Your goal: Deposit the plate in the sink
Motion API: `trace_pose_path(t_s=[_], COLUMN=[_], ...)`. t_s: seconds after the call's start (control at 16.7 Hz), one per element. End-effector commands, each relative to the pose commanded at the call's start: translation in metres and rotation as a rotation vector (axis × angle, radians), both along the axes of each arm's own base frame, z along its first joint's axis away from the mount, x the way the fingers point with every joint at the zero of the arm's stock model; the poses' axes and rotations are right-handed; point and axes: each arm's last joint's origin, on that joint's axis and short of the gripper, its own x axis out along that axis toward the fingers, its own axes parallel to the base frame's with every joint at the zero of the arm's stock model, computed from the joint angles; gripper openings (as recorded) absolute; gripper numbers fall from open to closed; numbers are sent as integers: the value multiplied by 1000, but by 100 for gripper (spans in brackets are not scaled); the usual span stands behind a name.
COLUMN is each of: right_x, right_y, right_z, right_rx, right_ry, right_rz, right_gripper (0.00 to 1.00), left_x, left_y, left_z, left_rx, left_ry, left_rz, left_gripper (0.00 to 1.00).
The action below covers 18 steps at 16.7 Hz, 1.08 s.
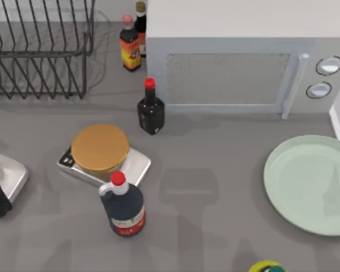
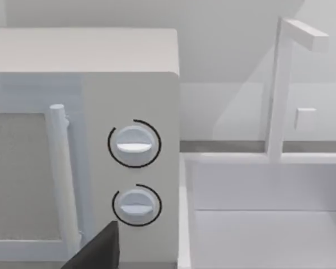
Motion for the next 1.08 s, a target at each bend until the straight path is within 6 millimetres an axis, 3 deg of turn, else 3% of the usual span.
trace_pose_path(t_s=[0.3, 0.48, 0.78, 1.08], right_x=[6, 24, 85, 158], right_y=[7, 17, 51, 106], right_z=[32, 61, 93, 80], right_rx=[58, 103, 140, 101], right_ry=[172, 376, 809, 1226], right_rz=[57, 100, 134, 93], right_gripper=[100, 100, 100, 100], left_x=[0, 0, 0, 0], left_y=[0, 0, 0, 0], left_z=[0, 0, 0, 0], left_rx=[0, 0, 0, 0], left_ry=[0, 0, 0, 0], left_rz=[0, 0, 0, 0], left_gripper=[100, 100, 100, 100])
